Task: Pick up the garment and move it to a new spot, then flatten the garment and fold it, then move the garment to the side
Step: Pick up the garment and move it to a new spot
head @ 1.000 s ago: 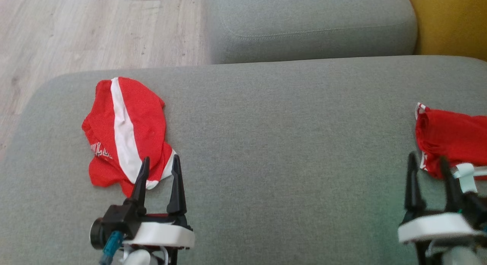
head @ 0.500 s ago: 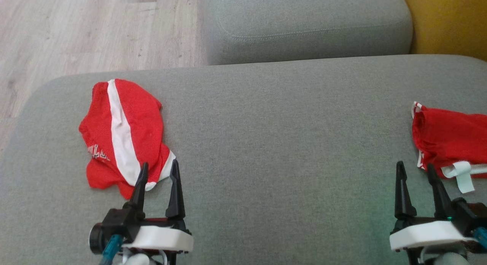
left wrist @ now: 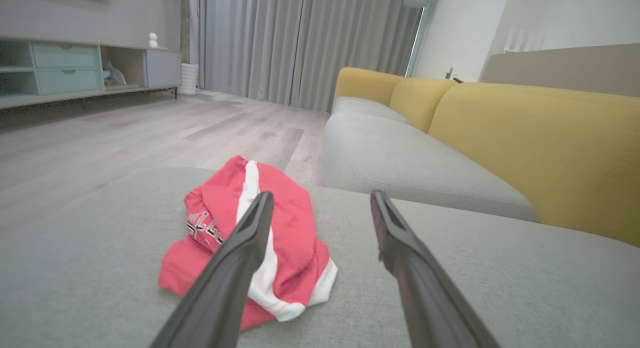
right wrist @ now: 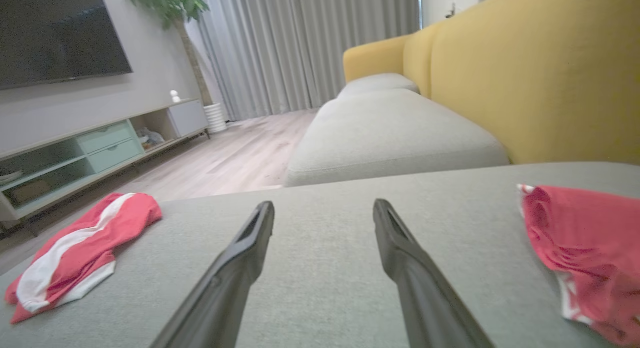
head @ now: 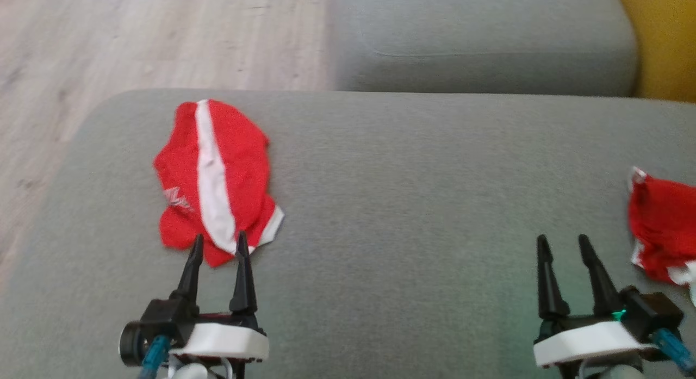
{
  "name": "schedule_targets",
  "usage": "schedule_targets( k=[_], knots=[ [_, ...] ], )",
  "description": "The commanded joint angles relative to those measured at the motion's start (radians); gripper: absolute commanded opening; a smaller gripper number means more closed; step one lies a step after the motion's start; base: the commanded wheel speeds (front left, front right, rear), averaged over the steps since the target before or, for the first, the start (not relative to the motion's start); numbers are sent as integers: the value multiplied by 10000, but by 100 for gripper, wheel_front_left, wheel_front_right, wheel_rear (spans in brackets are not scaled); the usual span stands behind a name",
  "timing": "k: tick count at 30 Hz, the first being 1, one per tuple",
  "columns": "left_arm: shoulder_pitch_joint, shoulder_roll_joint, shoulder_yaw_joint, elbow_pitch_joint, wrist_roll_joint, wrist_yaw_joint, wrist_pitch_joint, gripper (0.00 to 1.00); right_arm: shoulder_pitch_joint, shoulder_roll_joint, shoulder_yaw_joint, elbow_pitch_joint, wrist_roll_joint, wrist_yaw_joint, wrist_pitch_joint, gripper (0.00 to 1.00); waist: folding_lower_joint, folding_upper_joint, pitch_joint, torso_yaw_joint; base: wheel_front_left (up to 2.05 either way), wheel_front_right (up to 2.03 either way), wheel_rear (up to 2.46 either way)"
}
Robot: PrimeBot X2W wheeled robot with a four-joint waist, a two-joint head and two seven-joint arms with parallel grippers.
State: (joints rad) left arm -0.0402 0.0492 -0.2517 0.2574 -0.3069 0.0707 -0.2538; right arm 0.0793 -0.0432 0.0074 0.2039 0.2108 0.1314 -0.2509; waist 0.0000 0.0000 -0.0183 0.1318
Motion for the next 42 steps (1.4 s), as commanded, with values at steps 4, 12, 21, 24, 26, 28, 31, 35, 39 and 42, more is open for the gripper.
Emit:
schedule_targets(
  k=[4, 12, 21, 24, 26, 28, 31, 35, 39, 42],
  knots=[
    [-361, 10, 540, -251, 132, 36, -80, 100, -228, -70, 604, -362, 194, -7, -108, 100, 0, 0, -79, 754, 0, 0, 0],
    [-355, 10, 648, -234, 213, -13, -80, 100, -174, -70, 1030, -333, 323, -7, -108, 100, 0, 0, -96, 1805, 0, 0, 0],
    [-301, 10, 860, -255, 300, -89, -80, 100, -168, -70, 1105, -319, 376, -7, -108, 100, 0, 0, -39, 2207, 0, 0, 0],
    [-311, 10, 919, -280, 344, -103, -80, 100, -213, -70, 1145, -310, 397, -7, -108, 100, 0, 0, 12, 2123, 0, 0, 0],
    [-374, 10, 910, -234, 374, -152, -80, 100, -239, -70, 1136, -305, 406, -7, -108, 100, 0, 0, 77, 2034, 0, 0, 0],
    [-514, 10, 856, -100, 427, -252, -80, 100, -261, -70, 1116, -330, 388, -7, -108, 100, 0, 0, 209, 1932, 0, 0, 0],
    [-915, 10, 673, 374, 512, -457, -80, 100, -330, -70, 1031, -373, 286, -7, -108, 100, 0, 0, 490, 1792, 0, 0, 0],
    [-1747, 84, 297, 1595, 601, -857, 366, 100, -461, -70, 907, -413, 165, -7, -108, 100, 0, 0, 870, 1572, 0, 0, 0],
    [-2564, 227, 58, 2498, 695, -1091, 1056, 100, -619, -70, 861, -438, 82, -7, -108, 100, 0, 0, 1192, 1294, 0, 0, 0],
    [-3066, 256, -78, 3050, 656, -1247, 1608, 100, -717, -70, 861, -459, 36, -7, -108, 100, 0, 0, 1432, 1101, 0, 0, 0]
  ],
)
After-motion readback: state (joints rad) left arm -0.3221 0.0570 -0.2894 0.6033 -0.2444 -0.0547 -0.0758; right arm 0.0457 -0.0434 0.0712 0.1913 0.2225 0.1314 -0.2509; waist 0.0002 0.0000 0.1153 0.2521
